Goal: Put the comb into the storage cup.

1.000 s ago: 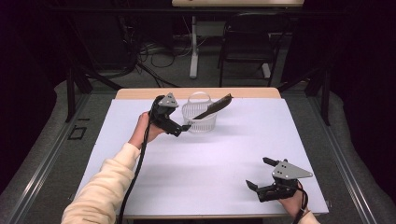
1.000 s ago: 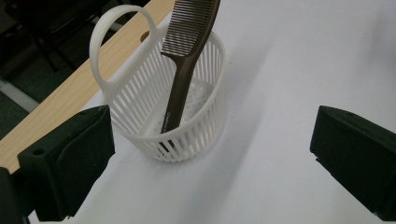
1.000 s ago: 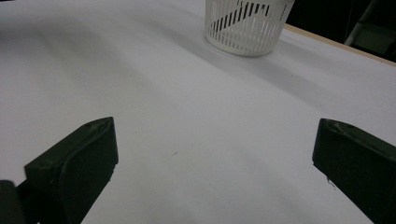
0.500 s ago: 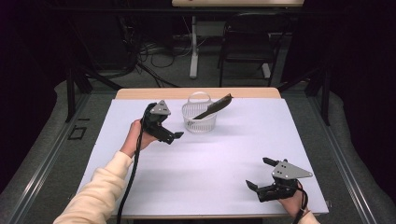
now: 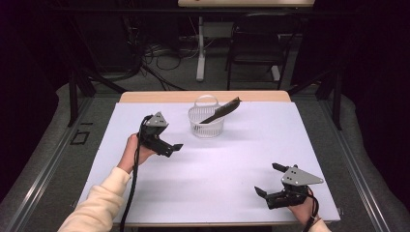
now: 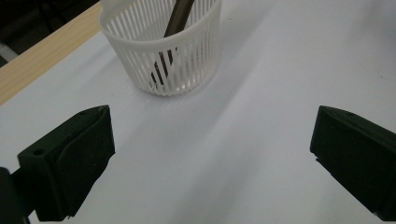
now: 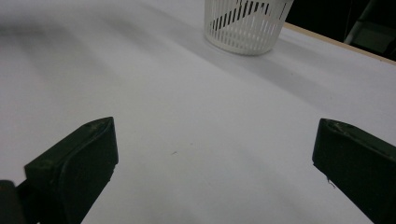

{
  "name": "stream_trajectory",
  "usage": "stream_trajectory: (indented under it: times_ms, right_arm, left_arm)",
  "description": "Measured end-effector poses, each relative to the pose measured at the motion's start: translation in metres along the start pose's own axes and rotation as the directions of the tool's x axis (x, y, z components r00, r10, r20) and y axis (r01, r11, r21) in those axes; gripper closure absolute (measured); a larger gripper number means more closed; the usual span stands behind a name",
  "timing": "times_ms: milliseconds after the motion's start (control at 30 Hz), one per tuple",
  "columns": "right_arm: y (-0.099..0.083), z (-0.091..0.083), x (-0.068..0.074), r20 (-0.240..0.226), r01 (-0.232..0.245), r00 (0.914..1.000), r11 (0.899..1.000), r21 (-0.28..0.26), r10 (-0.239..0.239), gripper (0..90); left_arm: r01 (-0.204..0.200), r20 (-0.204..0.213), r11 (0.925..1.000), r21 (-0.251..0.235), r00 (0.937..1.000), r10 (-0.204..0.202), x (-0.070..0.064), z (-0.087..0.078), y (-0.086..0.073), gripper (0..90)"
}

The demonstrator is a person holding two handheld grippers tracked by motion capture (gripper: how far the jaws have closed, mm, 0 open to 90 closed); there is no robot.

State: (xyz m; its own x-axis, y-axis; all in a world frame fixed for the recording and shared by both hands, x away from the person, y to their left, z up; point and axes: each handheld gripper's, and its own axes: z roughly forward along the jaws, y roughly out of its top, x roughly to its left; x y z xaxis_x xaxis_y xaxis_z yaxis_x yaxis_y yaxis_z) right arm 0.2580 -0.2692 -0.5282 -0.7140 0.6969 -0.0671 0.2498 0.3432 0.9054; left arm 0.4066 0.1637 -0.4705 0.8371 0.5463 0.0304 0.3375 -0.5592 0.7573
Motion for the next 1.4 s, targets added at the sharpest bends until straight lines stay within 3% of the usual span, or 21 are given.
stream_trajectory:
  times_ms: [767, 1067, 1400]
  right_arm:
    - [0.000, 0.001, 0.000, 0.000, 0.004, 1.0000, 1.000, 0.005, -0.004, 0.0]
    - [0.000, 0.001, 0.000, 0.000, 0.003, 1.0000, 1.000, 0.005, -0.003, 0.0]
    - [0.000, 0.001, 0.001, -0.001, 0.002, 1.0000, 1.000, 0.007, -0.002, 0.0]
  left_arm:
    - [0.038, -0.026, 0.9987, 0.035, 0.9990, -0.037, -0.012, -0.014, -0.035, 0.0]
    - [0.057, -0.040, 0.9980, 0.029, 0.9976, -0.056, -0.018, -0.020, -0.046, 0.0]
    - [0.048, -0.047, 0.9984, 0.030, 0.9978, -0.046, -0.029, -0.027, -0.055, 0.0]
